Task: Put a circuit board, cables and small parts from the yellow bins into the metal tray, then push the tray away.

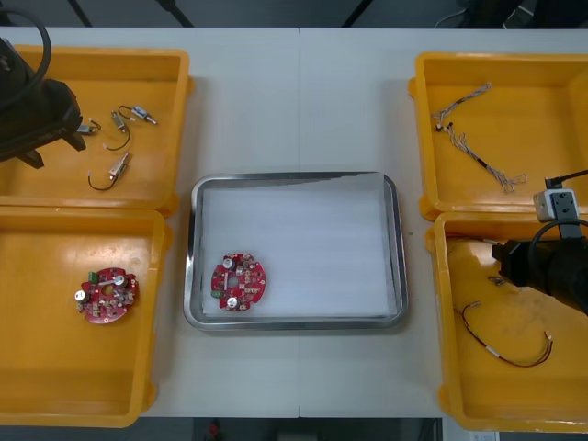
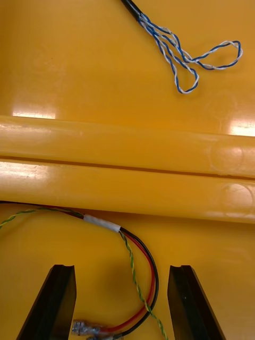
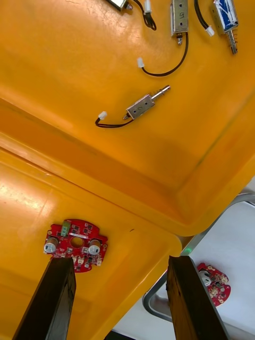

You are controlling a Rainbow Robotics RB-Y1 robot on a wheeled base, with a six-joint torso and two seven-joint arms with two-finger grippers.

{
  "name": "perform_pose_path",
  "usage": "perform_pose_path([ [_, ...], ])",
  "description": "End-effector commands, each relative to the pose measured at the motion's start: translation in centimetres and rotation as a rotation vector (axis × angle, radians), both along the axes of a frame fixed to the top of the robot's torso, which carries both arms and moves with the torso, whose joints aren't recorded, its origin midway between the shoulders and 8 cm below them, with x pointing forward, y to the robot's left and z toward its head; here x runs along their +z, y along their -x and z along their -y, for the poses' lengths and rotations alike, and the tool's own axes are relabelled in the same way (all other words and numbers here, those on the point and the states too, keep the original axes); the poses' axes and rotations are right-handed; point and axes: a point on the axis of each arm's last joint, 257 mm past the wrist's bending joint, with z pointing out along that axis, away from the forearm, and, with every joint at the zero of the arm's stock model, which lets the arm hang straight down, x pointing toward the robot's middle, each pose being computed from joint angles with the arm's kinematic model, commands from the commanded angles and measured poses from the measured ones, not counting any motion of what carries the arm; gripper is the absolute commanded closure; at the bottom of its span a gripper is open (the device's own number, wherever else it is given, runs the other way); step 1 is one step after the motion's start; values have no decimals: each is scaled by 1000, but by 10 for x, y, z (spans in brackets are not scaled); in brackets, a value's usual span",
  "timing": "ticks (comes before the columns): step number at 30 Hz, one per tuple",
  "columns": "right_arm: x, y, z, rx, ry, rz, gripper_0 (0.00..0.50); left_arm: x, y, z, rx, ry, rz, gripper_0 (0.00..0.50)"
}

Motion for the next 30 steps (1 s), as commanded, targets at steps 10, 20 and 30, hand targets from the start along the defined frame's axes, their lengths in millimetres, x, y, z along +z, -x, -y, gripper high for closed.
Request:
perform_pose_path([
  [10,-13,0,2,-7,11,8,0,53,-11,-24,-70,-36,97,0],
  [20,-23,-4,-1,1,12,5,0,65,-47,-36,-34,2,212,0],
  [30,-37,-2,-4,9,17,-21,0,79,-85,-53,52,54,319,0],
])
